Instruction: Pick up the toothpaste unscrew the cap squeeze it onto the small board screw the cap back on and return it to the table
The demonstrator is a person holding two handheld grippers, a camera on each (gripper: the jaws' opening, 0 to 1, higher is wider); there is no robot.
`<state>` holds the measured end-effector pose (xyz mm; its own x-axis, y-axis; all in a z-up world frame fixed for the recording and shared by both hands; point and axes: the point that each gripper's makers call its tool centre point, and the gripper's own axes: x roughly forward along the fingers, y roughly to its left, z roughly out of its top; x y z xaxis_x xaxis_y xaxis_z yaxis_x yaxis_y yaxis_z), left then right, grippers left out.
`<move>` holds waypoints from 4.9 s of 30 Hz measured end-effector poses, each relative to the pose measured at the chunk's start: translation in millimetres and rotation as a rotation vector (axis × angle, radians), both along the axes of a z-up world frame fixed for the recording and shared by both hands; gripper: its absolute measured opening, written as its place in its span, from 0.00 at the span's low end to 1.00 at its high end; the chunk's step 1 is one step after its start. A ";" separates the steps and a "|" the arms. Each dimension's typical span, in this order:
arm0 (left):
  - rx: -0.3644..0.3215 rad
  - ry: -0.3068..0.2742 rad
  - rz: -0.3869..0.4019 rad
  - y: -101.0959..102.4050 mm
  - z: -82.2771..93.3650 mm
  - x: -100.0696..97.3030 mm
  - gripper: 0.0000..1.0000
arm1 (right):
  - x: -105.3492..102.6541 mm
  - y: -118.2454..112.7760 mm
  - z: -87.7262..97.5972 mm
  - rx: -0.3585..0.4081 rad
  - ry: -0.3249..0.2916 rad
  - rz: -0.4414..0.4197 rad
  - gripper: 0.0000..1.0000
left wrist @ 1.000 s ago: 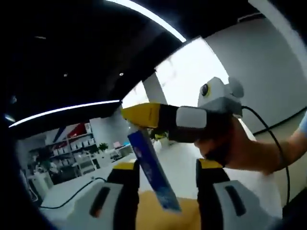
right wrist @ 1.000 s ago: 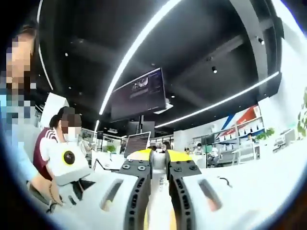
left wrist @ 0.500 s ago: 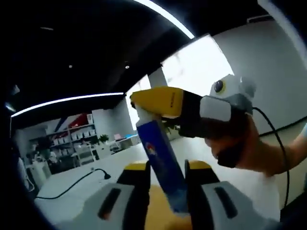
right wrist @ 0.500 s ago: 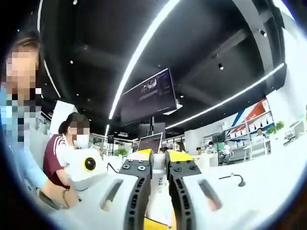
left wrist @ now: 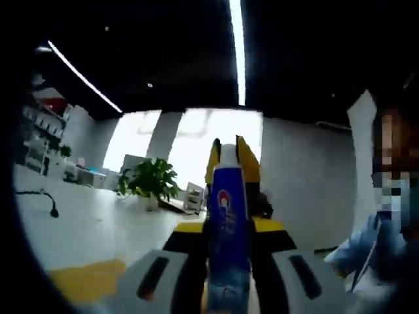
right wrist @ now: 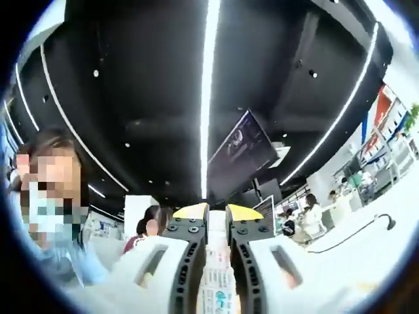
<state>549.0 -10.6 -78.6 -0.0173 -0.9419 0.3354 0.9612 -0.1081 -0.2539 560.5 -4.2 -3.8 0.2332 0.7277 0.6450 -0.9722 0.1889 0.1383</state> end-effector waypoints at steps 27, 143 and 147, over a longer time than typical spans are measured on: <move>0.257 -0.304 0.363 -11.9 -27.0 16.2 0.72 | 67.2 -26.0 -38.5 -0.317 0.042 -0.670 0.10; 0.430 -0.226 0.753 -37.5 -43.3 74.2 0.15 | 57.8 -27.4 -24.5 -0.273 -0.023 -0.546 0.10; 0.429 -0.229 0.621 -39.5 -41.9 70.0 0.09 | 54.8 -27.3 -22.9 -0.262 -0.020 -0.529 0.10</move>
